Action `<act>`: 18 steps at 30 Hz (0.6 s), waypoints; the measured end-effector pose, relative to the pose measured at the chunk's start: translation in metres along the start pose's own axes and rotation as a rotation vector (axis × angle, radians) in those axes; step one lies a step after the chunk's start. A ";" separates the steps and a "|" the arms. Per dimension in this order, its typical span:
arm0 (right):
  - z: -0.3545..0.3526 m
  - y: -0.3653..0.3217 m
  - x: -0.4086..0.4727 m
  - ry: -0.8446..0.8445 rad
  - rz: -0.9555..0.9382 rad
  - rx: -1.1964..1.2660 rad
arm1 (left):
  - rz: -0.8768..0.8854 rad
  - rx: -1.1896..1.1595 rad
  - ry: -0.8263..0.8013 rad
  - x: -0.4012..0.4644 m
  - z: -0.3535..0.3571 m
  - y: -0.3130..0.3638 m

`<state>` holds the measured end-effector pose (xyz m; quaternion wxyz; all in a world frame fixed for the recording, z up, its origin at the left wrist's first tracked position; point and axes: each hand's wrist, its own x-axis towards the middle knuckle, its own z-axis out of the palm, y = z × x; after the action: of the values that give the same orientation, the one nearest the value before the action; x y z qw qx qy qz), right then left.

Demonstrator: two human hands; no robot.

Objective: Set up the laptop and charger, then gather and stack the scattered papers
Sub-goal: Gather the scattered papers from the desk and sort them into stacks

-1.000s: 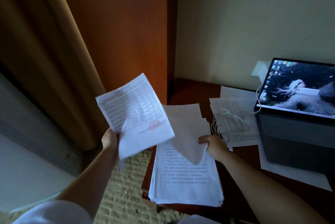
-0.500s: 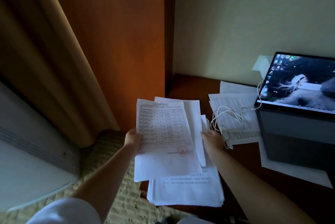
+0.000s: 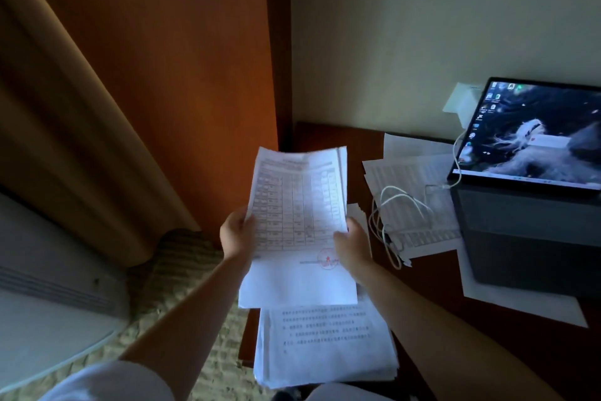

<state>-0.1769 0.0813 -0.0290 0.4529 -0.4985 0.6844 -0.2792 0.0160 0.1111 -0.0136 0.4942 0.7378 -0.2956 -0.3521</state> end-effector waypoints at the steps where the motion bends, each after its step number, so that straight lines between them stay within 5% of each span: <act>1: -0.001 -0.006 -0.001 0.063 -0.041 0.039 | 0.044 -0.060 0.017 -0.001 -0.001 0.006; 6: -0.011 -0.041 -0.016 0.319 -0.281 0.284 | 0.190 -0.219 0.037 -0.013 -0.004 0.048; 18: -0.031 -0.074 -0.037 0.467 -0.496 0.445 | 0.349 -0.300 -0.107 -0.043 -0.016 0.068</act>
<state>-0.1691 0.0885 0.0587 0.3013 -0.4614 0.5506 -0.6270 -0.0014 0.1301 0.0636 0.6352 0.5742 -0.3889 -0.3399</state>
